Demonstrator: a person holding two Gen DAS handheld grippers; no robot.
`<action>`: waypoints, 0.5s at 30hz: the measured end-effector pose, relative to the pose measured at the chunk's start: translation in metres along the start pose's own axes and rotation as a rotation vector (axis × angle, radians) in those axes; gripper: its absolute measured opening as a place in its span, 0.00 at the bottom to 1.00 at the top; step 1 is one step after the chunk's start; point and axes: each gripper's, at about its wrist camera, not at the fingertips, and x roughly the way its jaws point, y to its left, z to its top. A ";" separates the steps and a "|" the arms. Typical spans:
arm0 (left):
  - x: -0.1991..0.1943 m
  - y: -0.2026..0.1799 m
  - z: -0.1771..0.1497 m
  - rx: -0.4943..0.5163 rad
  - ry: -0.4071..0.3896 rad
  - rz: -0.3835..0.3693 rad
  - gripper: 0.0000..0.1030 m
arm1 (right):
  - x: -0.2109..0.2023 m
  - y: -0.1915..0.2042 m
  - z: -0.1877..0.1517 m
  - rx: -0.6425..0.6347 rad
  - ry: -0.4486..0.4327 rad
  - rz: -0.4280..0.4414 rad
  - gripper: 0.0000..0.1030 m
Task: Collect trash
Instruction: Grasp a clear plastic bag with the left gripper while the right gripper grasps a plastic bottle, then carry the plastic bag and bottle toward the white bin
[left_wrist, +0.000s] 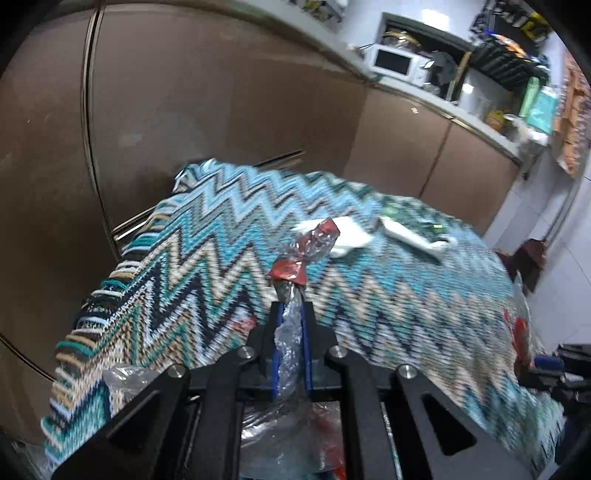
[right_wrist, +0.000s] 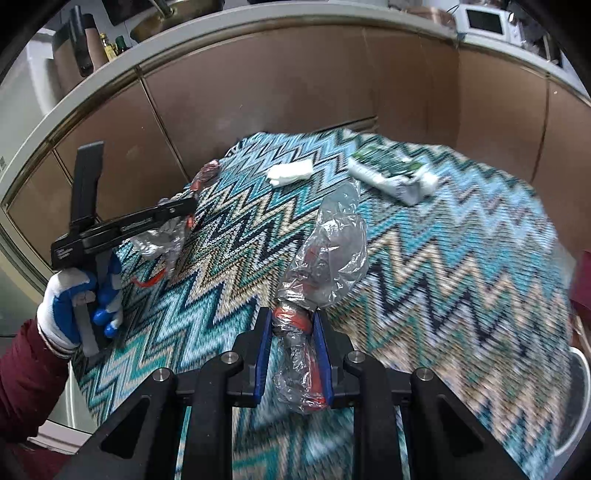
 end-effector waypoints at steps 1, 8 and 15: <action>-0.008 -0.005 -0.001 0.009 -0.009 -0.012 0.08 | -0.009 -0.002 -0.004 0.006 -0.010 -0.011 0.20; -0.070 -0.039 -0.004 0.063 -0.089 -0.110 0.08 | -0.070 -0.011 -0.024 0.068 -0.107 -0.087 0.21; -0.109 -0.080 -0.024 0.126 -0.113 -0.183 0.08 | -0.120 -0.005 -0.045 0.092 -0.197 -0.172 0.20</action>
